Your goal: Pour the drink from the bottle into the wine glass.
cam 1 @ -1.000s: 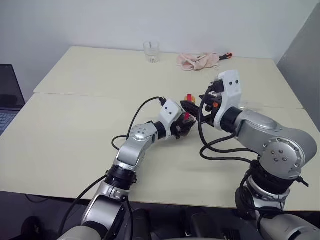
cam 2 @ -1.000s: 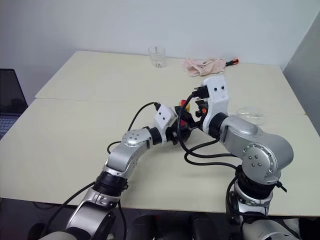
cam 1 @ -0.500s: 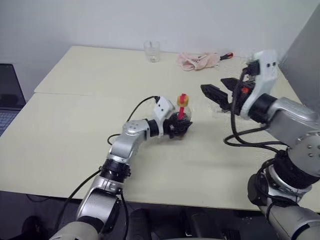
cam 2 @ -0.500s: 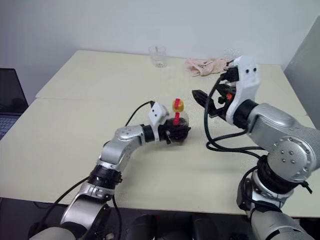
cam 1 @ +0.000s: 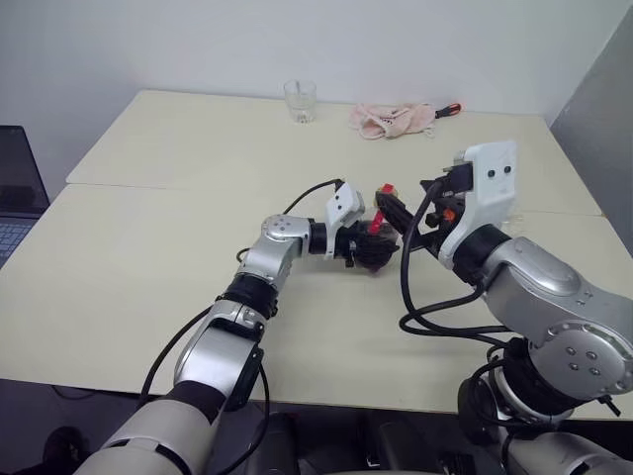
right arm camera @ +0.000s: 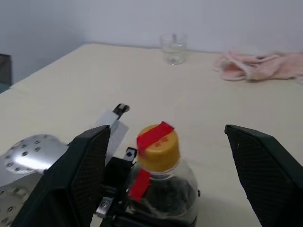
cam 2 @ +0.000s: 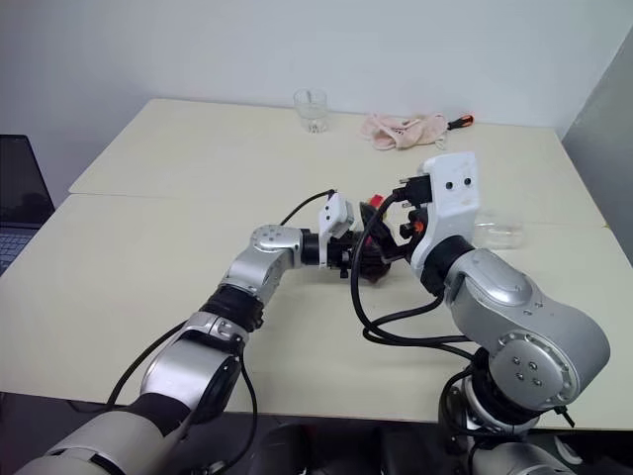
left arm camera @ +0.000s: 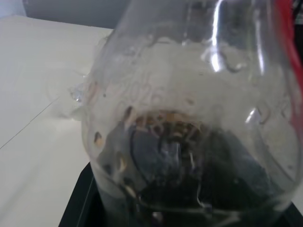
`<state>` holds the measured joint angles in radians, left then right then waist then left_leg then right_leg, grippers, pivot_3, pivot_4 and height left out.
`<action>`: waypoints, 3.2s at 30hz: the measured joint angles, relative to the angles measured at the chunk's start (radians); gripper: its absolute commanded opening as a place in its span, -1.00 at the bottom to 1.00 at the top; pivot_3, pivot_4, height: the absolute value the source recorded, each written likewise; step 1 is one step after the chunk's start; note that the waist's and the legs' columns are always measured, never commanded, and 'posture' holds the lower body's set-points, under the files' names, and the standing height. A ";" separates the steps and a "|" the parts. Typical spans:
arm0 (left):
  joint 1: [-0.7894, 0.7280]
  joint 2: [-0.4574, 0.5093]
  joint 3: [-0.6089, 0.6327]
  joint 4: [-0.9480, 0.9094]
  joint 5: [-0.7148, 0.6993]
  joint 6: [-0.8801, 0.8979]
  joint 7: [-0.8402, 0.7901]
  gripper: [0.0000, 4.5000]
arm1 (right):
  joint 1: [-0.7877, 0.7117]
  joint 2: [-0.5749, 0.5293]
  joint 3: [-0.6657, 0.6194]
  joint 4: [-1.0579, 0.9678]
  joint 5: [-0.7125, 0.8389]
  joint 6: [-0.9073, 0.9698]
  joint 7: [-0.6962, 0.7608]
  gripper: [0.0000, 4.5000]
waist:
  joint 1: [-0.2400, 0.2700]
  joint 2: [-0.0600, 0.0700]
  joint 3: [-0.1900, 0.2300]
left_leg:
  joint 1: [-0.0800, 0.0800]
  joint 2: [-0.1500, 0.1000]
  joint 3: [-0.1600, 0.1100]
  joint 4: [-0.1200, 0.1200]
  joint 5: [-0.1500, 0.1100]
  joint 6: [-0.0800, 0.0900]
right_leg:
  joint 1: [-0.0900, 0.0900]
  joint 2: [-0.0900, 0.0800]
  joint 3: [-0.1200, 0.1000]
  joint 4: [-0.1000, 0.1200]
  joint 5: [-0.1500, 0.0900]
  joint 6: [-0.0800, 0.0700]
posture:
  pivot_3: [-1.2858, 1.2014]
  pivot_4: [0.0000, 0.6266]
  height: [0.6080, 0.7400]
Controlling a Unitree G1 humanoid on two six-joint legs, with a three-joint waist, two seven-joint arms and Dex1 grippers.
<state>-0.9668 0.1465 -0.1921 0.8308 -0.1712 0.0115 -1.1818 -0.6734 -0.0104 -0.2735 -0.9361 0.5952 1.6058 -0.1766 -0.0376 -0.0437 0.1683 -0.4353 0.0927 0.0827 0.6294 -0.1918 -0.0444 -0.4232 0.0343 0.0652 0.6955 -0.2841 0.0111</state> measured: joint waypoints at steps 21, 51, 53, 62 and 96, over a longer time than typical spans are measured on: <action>-0.045 -0.041 0.005 0.121 0.058 -0.086 -0.025 -0.12 | 0.037 0.142 0.180 -0.010 -0.243 0.000 -0.214 0.83 | -0.018 0.000 0.000 | -0.001 0.001 -0.001 -0.001 0.000 0.000 | -0.001 0.000 0.000 0.001 -0.001 -0.001 | 0.03 -0.52 1.00; -0.043 -0.036 0.012 0.121 0.072 -0.102 -0.005 -0.12 | 0.028 0.143 0.193 0.071 -0.287 0.000 -0.112 -0.01 | -0.019 0.000 0.000 | -0.001 0.001 -0.001 0.000 0.000 0.000 | -0.001 0.000 0.000 0.001 -0.001 -0.001 | 0.03 -0.52 1.00; -0.043 -0.037 0.013 0.121 0.073 -0.102 -0.004 -0.12 | 0.022 0.143 0.196 0.079 -0.289 0.000 -0.103 -0.32 | -0.019 0.000 0.000 | -0.001 0.001 -0.001 -0.001 0.000 0.000 | -0.001 0.000 0.000 0.001 -0.001 -0.001 | 0.03 -0.52 1.00; -0.043 -0.036 0.018 0.116 0.075 -0.108 0.012 -0.29 | 0.003 0.141 0.185 0.094 -0.307 0.000 -0.074 -0.45 | -0.019 0.000 0.000 | -0.001 0.001 -0.001 -0.001 0.000 0.000 | -0.001 0.000 0.000 0.001 -0.001 -0.001 | 0.03 -0.52 1.00; 0.062 -0.023 0.025 -0.080 0.071 -0.046 -0.011 -0.44 | -0.044 -0.642 0.253 0.816 -0.076 -0.789 1.268 -0.45 | -0.003 0.004 0.003 | 0.001 -0.008 -0.002 0.000 -0.001 0.001 | 0.000 -0.004 0.000 0.001 -0.001 0.000 | 0.03 -0.52 1.00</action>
<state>-0.9045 0.1232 -0.1675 0.7510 -0.0998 -0.0340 -1.1926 -0.7172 -0.6523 -0.0204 -0.1199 0.5192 0.8163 1.0911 -0.0404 -0.0399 0.1715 -0.4345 0.0848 0.0812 0.6292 -0.1925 -0.0431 -0.4229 0.0301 0.0656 0.6962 -0.2850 0.0107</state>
